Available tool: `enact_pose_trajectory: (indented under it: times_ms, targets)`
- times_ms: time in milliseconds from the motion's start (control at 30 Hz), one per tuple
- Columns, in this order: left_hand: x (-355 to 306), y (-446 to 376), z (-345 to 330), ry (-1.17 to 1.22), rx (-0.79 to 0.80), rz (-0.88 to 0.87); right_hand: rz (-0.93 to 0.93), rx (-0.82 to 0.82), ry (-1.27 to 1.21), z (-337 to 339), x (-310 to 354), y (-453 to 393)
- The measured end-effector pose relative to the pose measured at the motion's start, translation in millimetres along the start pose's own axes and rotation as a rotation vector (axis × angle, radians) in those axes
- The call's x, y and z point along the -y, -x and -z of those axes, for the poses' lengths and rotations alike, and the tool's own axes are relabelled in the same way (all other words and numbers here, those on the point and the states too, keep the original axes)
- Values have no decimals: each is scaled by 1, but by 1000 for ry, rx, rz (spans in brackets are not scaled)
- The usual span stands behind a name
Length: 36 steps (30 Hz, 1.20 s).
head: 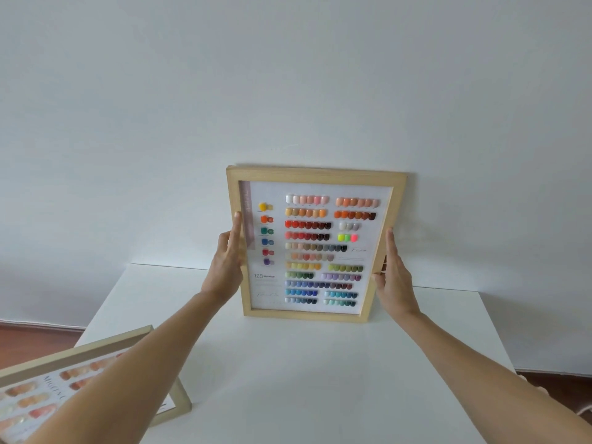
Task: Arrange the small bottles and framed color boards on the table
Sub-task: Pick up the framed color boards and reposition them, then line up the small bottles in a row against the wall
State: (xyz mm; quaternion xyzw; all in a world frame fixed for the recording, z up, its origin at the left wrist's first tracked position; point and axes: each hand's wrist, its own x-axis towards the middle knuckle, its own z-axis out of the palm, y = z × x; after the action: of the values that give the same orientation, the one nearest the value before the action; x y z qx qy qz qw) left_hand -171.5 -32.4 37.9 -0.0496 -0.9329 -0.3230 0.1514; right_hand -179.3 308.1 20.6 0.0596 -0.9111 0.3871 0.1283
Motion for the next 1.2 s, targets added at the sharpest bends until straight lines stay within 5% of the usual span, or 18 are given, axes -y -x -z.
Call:
enact_pose_trajectory:
  times_ms: [533,833,1200]
  targets:
    - [-15,7,0,-76,1,22,-49,-51,49,3,11,10]
    - [-60,37,-5,-81,-154,-106,-131,-4,132,41,17,59]
    - [-137,95,-73,77,148,-358,-298,-45,190,149,-21,153]
